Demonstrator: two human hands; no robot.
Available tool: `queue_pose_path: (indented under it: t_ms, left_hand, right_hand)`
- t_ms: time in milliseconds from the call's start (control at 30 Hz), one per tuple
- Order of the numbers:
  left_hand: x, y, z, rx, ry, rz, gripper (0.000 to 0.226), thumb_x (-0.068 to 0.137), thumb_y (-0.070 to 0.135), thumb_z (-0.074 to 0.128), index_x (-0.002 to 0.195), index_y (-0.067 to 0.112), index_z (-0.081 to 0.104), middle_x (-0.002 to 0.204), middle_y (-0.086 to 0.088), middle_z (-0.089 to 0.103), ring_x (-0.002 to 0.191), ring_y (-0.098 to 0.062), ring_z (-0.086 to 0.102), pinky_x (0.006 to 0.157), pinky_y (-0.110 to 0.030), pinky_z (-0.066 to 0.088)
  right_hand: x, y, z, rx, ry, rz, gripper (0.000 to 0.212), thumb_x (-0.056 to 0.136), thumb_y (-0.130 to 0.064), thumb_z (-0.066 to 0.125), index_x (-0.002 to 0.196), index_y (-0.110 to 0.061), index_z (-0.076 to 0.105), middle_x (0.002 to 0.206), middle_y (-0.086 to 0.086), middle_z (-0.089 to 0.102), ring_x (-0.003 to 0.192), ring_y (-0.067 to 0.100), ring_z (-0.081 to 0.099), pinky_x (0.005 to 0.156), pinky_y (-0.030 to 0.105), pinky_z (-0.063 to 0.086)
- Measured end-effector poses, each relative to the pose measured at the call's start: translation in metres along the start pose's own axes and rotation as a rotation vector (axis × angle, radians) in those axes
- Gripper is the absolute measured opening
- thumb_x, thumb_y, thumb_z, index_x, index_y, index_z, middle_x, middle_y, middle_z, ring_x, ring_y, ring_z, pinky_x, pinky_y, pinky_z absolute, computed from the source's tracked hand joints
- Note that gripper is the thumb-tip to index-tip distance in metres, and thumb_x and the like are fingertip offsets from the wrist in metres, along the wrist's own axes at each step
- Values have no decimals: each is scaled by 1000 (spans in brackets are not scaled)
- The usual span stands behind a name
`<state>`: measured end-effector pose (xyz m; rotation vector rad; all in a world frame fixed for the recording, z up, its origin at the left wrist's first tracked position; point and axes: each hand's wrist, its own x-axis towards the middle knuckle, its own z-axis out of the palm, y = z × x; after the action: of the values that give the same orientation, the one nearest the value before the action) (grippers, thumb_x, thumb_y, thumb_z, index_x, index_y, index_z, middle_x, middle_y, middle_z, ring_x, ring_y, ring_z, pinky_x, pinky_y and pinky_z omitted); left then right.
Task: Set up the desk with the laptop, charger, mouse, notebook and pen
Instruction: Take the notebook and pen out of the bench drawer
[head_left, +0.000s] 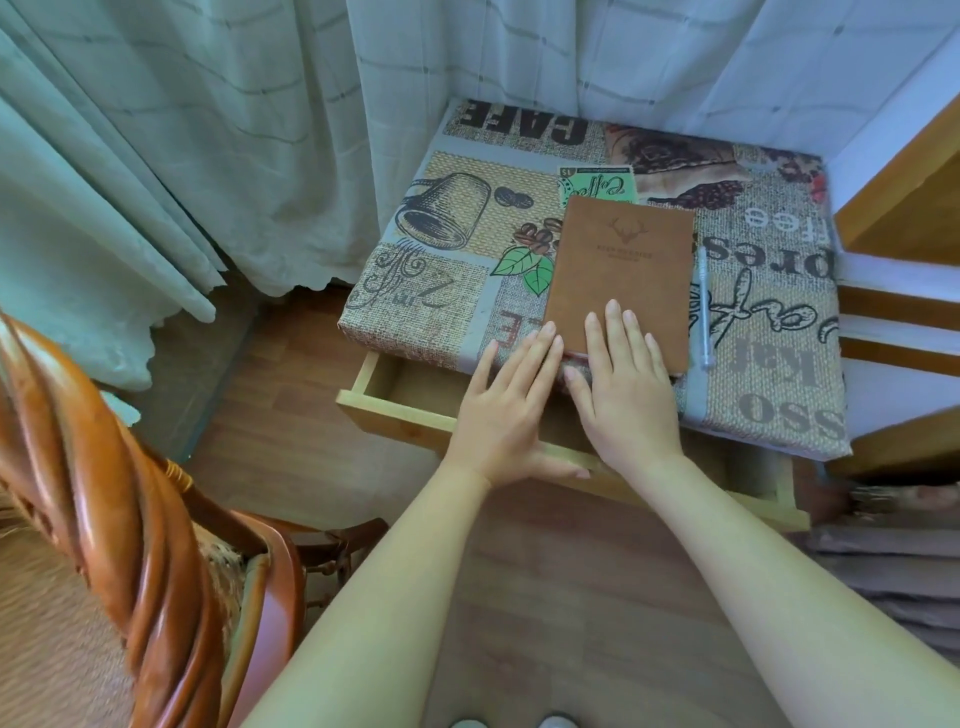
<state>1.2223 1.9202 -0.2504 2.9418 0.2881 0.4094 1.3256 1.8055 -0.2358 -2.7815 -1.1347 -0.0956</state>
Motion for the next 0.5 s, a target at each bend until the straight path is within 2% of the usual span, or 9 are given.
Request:
queue_pose_path:
  t_ms: [100, 167, 300, 400, 500]
  left_hand:
    - [10, 0, 5, -77, 81, -14, 118, 52, 82, 64, 142, 8, 42, 149, -7, 41, 136, -16, 38, 116, -39, 23]
    - [15, 1, 9, -115, 130, -33, 99, 60, 72, 64, 135, 10, 50, 141, -7, 50, 127, -20, 47, 112, -38, 31]
    - [27, 4, 18, -45, 231, -43, 62, 66, 42, 65, 119, 10, 60, 123, -9, 63, 107, -23, 55, 94, -38, 46]
    - [34, 5, 22, 42, 277, -28, 51, 65, 33, 65, 111, 12, 57, 112, -9, 66, 97, -22, 51, 81, -35, 43]
    - [37, 3, 26, 107, 285, 5, 52, 63, 32, 65, 109, 12, 50, 107, -9, 66, 95, -24, 50, 77, -35, 36]
  right_hand:
    - [0, 1, 0, 12, 9, 0, 64, 96, -44, 21, 147, -5, 26, 155, 18, 21, 144, 31, 19, 116, 44, 16]
    - [0, 1, 1, 28, 19, -3, 62, 96, -42, 25, 146, -4, 29, 154, 19, 23, 143, 32, 21, 116, 44, 17]
    - [-1, 4, 2, 21, 24, -19, 61, 96, -40, 27, 145, -4, 32, 153, 19, 25, 142, 32, 24, 115, 44, 20]
    - [-2, 6, 1, 22, 28, -32, 61, 96, -41, 26, 145, -4, 32, 153, 19, 26, 142, 32, 25, 115, 43, 21]
    - [-2, 7, 2, 36, 38, -41, 60, 96, -40, 28, 144, -3, 33, 152, 20, 28, 141, 32, 27, 114, 44, 23]
